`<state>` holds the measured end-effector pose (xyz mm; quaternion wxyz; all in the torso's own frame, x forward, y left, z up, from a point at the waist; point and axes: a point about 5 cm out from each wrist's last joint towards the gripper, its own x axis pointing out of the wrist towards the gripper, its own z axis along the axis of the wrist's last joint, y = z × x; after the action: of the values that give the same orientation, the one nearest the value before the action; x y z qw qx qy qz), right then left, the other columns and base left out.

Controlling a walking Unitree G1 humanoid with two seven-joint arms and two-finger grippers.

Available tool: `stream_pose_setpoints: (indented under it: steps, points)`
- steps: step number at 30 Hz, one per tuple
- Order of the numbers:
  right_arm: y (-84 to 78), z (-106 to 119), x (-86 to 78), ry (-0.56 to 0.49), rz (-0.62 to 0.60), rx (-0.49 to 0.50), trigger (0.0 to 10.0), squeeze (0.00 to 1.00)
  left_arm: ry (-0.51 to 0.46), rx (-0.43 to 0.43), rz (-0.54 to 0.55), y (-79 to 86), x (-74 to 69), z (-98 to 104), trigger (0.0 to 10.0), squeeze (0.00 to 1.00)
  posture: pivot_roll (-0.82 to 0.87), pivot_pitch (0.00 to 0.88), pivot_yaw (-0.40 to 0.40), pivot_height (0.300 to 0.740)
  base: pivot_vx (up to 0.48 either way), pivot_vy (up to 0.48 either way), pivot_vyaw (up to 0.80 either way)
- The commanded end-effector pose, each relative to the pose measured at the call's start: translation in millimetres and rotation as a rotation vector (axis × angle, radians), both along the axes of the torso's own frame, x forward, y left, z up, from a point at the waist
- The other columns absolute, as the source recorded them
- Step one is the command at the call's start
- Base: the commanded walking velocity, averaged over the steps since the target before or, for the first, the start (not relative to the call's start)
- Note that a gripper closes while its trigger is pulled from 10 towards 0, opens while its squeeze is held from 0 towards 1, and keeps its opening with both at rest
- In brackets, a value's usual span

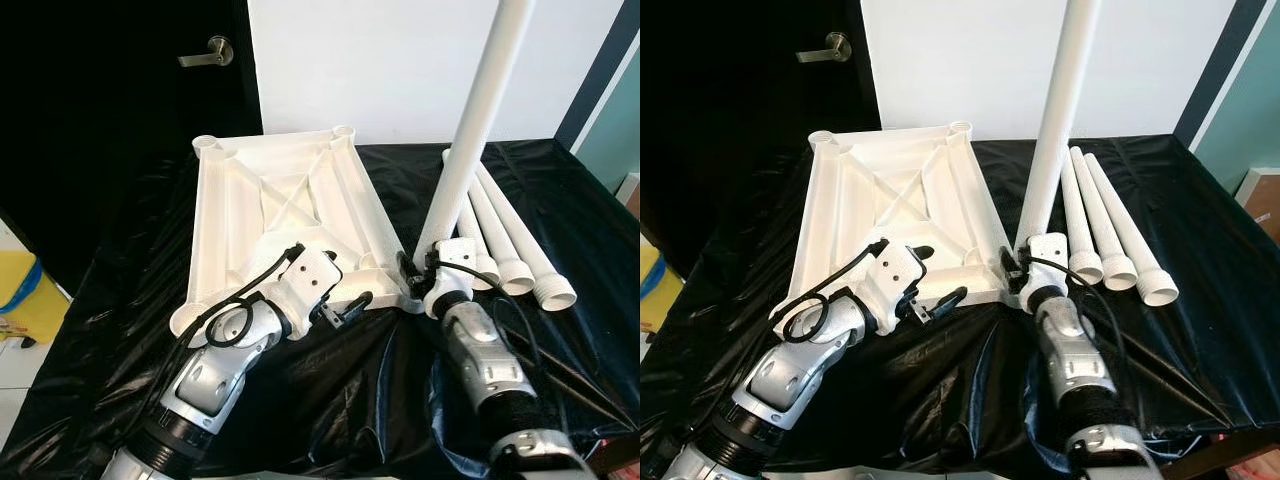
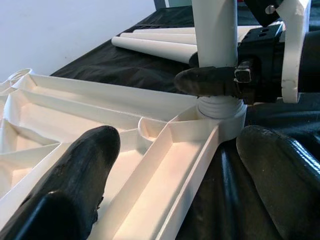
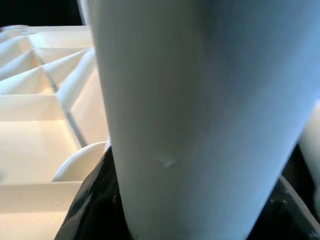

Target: Building children table

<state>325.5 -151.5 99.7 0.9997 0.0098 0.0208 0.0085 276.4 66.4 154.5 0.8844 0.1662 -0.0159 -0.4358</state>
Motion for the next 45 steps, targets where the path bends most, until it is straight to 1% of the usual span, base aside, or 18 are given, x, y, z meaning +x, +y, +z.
stream_pose_setpoints:
  steps: [1, 2, 3, 5, 7, 23, 24, 26, 27, 29, 31, 35, 36, 37, 38, 39, 43, 45]
  points:
    - [-14.4, -26, -10.5, 0.129, -0.121, 0.001, 10.0, 0.00, -0.007, 0.002, -0.016, -0.9, -1.5, 0, 10.0, 0.00, -0.01, 0.000, -0.041, 0.740, 0.000, 0.000, 0.00]
    - [-7.3, -30, -14.2, 0.139, -0.147, 0.024, 10.0, 0.00, -0.007, 0.001, -0.013, -0.7, -1.0, 0, 10.0, 0.00, -0.01, 0.000, -0.040, 0.740, 0.000, 0.000, 0.00]
    - [-7.3, -30, -14.2, 0.139, -0.147, 0.024, 10.0, 0.00, -0.007, 0.001, -0.013, -0.7, -1.0, 0, 10.0, 0.00, -0.01, 0.000, -0.040, 0.740, 0.000, 0.000, 0.00]
    - [10.8, -30, -16.5, 0.131, -0.099, 0.066, 10.0, 0.00, -0.006, -0.004, -0.004, 0.0, 0.2, 0, 10.0, 0.00, -0.02, 0.000, -0.035, 0.740, 0.000, 0.000, 0.00]
    - [18.6, -24, -15.8, 0.098, -0.049, 0.075, 10.0, 0.00, -0.003, -0.018, 0.013, 0.8, 1.6, 1, 10.0, 0.00, -0.01, 0.000, -0.039, 0.740, 0.000, 0.000, 0.00]
    - [28.7, -11, -13.3, 0.062, -0.038, 0.042, 10.0, 0.00, -0.013, -0.012, 0.020, -0.1, 1.0, 5, 10.0, 0.00, 0.01, 0.000, -0.060, 0.740, 0.000, 0.000, 0.00]
    - [28.6, -8, -13.2, 0.042, -0.024, 0.041, 10.0, 0.16, -0.014, -0.014, 0.019, -0.7, 0.5, 5, 10.0, 0.00, 0.02, 0.000, -0.062, 0.740, 0.000, 0.000, 0.00]
    - [28.6, -8, -13.2, 0.042, -0.024, 0.041, 10.0, 0.16, -0.014, -0.014, 0.019, -0.7, 0.5, 5, 10.0, 0.00, 0.02, 0.000, -0.062, 0.740, 0.000, 0.000, 0.00]
    - [25.5, -1, -12.5, -0.008, 0.051, 0.043, 10.0, 1.00, -0.017, -0.013, 0.015, -1.1, -0.4, 6, 10.0, 0.00, 0.01, 0.000, -0.059, 0.740, 0.000, 0.000, 0.00]
    - [23.6, 1, -12.2, -0.021, 0.076, 0.050, 10.0, 1.00, -0.018, -0.012, 0.014, -1.1, -0.7, 7, 10.0, 0.00, 0.01, 0.000, -0.059, 0.740, 0.000, 0.000, 0.00]
    - [14.4, 6, -10.7, -0.058, 0.144, 0.024, 10.0, 1.00, -0.019, -0.009, 0.011, -0.2, -0.6, 7, 10.0, 0.00, 0.01, 0.000, -0.057, 0.740, 0.000, 0.000, 0.00]
    - [8.7, 8, -10.8, -0.069, 0.186, 0.007, 10.0, 1.00, -0.022, -0.007, 0.010, -0.3, 0.3, 7, 10.0, 0.00, 0.00, 0.000, -0.053, 0.740, 0.000, 0.000, 0.00]
    - [2.8, 9, -12.0, -0.073, 0.245, -0.014, 10.0, 0.81, -0.024, -0.007, 0.010, -0.1, 1.0, 8, 10.0, 0.00, -0.01, 0.000, -0.048, 0.740, 0.000, 0.000, 0.00]
    - [-1.0, 9, -13.0, -0.074, 0.284, -0.027, 10.0, 0.81, -0.025, -0.007, 0.010, 0.1, 1.4, 8, 10.0, 0.00, -0.01, 0.000, -0.048, 0.740, 0.000, 0.000, 0.00]
    - [-5.1, 10, -13.8, -0.074, 0.323, -0.040, 10.0, 0.18, -0.026, -0.007, 0.010, 0.4, 2.0, 8, 10.0, 0.00, -0.01, 0.000, -0.042, 0.740, 0.000, 0.000, 0.00]
    - [-8.3, 10, -14.5, -0.076, 0.357, -0.055, 10.0, 0.00, -0.026, -0.008, 0.010, 0.5, 2.3, 8, 10.0, 0.00, -0.01, 0.000, -0.042, 0.740, 0.000, 0.000, 0.00]
    - [-18.4, 10, -13.4, -0.061, 0.493, -0.113, 10.0, 0.00, -0.029, -0.006, 0.007, -0.5, 4.9, 8, 10.0, 0.00, -0.03, 0.000, -0.025, 0.740, 0.000, 0.000, 0.00]
    - [-20.7, 11, -11.6, -0.053, 0.530, -0.124, 10.0, 0.00, -0.033, -0.006, 0.005, -1.3, 6.0, 8, 10.0, 0.00, -0.03, 0.000, -0.024, 0.740, 0.000, 0.000, 0.00]
